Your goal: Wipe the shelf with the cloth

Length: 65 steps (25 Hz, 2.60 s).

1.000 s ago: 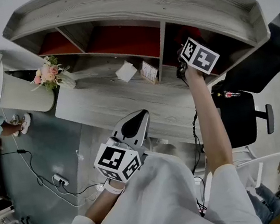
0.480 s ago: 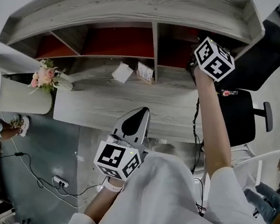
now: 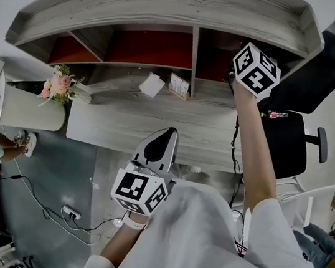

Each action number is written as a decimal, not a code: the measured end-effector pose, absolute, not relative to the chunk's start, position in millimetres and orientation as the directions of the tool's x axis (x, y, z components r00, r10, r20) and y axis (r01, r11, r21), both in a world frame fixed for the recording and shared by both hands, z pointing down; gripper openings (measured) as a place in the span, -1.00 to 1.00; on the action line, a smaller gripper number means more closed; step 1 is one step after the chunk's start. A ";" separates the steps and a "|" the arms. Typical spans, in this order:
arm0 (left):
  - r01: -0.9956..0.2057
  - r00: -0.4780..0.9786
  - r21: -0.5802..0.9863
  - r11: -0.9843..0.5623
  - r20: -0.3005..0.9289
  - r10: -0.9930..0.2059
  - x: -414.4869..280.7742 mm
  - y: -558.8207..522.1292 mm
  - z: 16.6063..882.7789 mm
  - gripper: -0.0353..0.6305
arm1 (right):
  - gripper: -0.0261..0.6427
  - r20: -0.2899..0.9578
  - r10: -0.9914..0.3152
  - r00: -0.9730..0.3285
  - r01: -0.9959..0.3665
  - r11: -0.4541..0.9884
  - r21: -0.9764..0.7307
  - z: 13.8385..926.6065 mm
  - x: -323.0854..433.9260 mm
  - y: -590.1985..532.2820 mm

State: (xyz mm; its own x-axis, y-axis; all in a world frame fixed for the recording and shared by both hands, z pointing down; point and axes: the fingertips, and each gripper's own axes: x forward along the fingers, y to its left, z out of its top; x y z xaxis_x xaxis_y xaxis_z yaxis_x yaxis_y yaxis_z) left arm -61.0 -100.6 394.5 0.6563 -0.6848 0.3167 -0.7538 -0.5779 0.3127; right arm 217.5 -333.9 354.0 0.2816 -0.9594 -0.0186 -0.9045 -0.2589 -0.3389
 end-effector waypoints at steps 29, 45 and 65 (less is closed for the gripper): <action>-0.757 0.653 0.307 -0.578 0.310 -0.691 -56.0 -91.7 392.4 -0.88 | -0.55 -0.209 -0.903 0.376 -0.927 -0.363 -0.097 298.3 240.7 -319.4; -0.755 0.655 0.302 -0.582 0.298 -0.695 -51.4 -78.8 386.4 -0.88 | -0.55 -0.248 -0.964 -0.098 -0.994 0.084 0.067 289.4 112.2 -309.8; -0.721 0.691 0.330 -0.610 0.263 -0.674 -38.4 -72.6 388.2 -0.88 | -0.54 -0.241 -0.931 0.275 -0.956 -0.237 -0.176 294.9 224.4 -204.5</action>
